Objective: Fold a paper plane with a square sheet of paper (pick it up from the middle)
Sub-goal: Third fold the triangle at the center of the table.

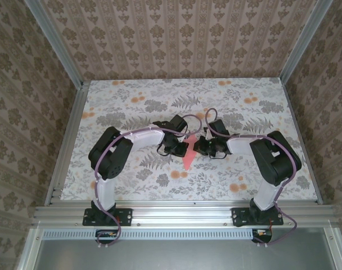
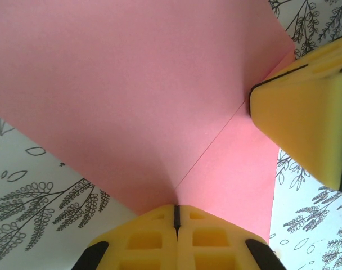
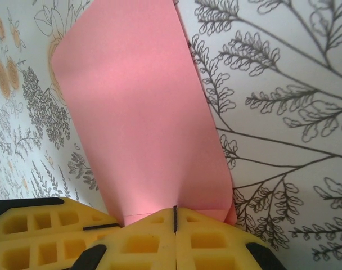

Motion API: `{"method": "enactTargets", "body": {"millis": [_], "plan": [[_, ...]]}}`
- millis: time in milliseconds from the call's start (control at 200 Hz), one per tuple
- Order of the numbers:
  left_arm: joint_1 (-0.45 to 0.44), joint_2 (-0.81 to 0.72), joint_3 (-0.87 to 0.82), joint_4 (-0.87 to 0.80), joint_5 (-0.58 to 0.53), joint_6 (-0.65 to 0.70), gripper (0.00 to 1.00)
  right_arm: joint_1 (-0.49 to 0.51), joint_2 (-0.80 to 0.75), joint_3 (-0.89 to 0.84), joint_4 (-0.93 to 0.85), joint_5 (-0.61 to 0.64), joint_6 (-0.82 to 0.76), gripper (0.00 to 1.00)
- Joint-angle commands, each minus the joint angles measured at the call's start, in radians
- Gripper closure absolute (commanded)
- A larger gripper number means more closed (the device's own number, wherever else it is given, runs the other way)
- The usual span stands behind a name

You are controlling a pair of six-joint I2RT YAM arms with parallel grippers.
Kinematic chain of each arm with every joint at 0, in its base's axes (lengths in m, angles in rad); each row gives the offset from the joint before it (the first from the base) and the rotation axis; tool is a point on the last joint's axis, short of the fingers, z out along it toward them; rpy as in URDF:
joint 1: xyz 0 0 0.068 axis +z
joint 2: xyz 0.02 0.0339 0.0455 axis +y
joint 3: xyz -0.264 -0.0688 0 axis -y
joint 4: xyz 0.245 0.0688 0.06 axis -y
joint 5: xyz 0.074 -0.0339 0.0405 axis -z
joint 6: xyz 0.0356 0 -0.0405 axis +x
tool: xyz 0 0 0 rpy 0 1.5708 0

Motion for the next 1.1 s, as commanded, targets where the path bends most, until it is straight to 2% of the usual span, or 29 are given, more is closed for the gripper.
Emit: {"method": "enactTargets", "body": {"millis": [0,425,595,745,825,1095], "plan": [[0.004,0.028,0.006,-0.051,-0.016,0.026,1.00,-0.019,-0.027,0.040,-0.020,-0.033,-0.024,0.93],[0.004,0.031,0.016,-0.060,-0.009,0.034,1.00,-0.038,0.102,0.010,-0.009,0.032,-0.033,0.93],[0.004,0.034,0.013,-0.066,-0.004,0.045,1.00,-0.066,0.045,0.014,-0.003,-0.017,-0.037,0.93],[0.004,0.035,0.010,-0.070,-0.002,0.052,1.00,-0.091,-0.030,0.078,-0.110,-0.005,-0.096,0.92],[0.004,0.033,0.012,-0.068,-0.002,0.050,1.00,-0.089,-0.022,0.109,-0.133,-0.039,-0.109,0.92],[0.004,0.035,0.020,-0.068,0.004,0.051,1.00,-0.084,0.026,0.062,-0.042,-0.083,-0.055,0.92]]}}
